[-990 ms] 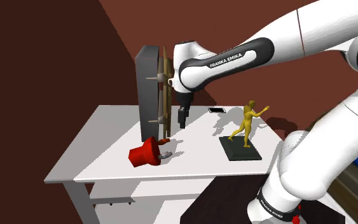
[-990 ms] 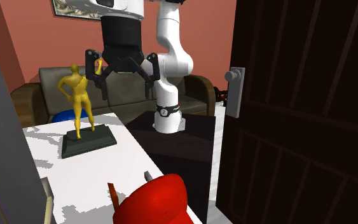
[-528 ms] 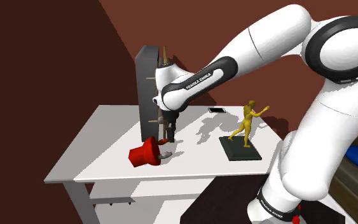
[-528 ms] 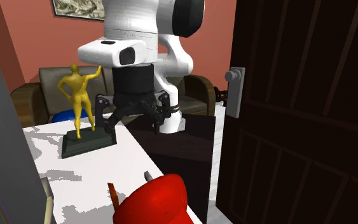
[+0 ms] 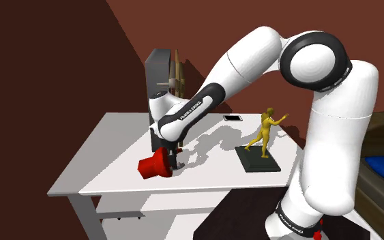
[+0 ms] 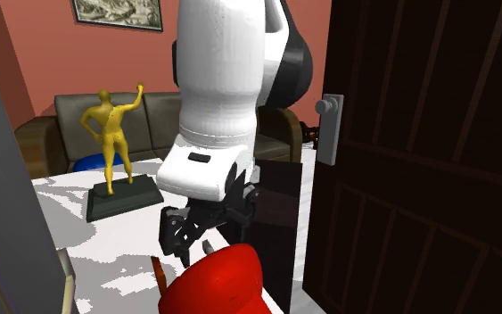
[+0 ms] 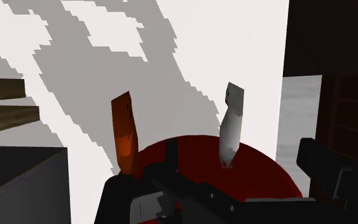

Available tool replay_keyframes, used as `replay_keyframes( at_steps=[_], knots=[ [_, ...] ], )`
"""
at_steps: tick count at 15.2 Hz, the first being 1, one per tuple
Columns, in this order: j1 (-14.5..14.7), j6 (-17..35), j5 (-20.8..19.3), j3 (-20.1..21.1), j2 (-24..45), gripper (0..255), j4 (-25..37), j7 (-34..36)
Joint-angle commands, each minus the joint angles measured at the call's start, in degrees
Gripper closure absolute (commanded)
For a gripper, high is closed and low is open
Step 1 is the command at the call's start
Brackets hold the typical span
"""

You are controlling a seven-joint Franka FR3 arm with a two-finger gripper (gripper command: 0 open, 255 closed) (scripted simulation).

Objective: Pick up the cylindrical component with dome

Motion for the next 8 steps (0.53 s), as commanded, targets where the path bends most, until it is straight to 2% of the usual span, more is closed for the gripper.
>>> replay_keyframes(
  at_steps=[1, 8],
  knots=[
    [0.18, 1.13, -0.37, 0.07, 1.45, 0, 0.16, 0.09],
    [0.31, 4.84, -1.2, -0.23, 4.86, 0, -0.19, 0.92]
  ],
)
